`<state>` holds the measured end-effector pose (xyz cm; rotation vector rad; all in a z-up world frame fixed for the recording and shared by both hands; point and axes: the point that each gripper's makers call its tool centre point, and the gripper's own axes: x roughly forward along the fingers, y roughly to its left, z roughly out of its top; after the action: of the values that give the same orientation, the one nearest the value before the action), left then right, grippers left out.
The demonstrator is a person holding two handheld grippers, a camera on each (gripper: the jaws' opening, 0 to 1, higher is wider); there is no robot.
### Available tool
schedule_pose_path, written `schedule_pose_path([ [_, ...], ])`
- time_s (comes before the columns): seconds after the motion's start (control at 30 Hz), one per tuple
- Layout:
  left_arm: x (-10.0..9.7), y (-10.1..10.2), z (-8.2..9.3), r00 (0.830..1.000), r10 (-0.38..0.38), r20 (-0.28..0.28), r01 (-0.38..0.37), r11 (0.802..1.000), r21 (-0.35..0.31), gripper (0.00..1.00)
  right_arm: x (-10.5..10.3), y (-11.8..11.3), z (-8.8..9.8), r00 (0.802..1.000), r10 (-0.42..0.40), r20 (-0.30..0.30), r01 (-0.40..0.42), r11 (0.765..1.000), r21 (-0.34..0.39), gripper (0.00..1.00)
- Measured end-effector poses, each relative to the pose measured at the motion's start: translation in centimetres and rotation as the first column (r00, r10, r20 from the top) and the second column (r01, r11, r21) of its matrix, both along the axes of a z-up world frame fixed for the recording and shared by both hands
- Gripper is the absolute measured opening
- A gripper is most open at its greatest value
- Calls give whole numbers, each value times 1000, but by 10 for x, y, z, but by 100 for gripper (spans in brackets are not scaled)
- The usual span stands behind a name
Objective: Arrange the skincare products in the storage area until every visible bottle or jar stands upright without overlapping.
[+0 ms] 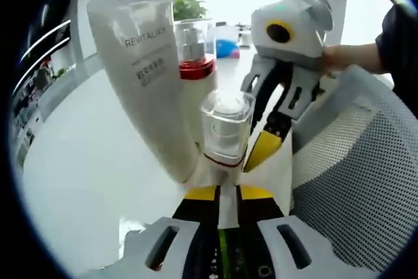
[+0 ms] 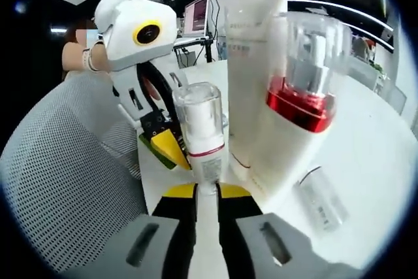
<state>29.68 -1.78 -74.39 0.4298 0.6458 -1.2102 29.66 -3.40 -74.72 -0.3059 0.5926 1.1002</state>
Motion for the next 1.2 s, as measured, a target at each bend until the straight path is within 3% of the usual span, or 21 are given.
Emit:
schedule_pose_path([
  [1.2,14,0,-2,998,59,14,-59,998,-4,3,12,-5,-2,999,-47,0,47,999,-21,8],
])
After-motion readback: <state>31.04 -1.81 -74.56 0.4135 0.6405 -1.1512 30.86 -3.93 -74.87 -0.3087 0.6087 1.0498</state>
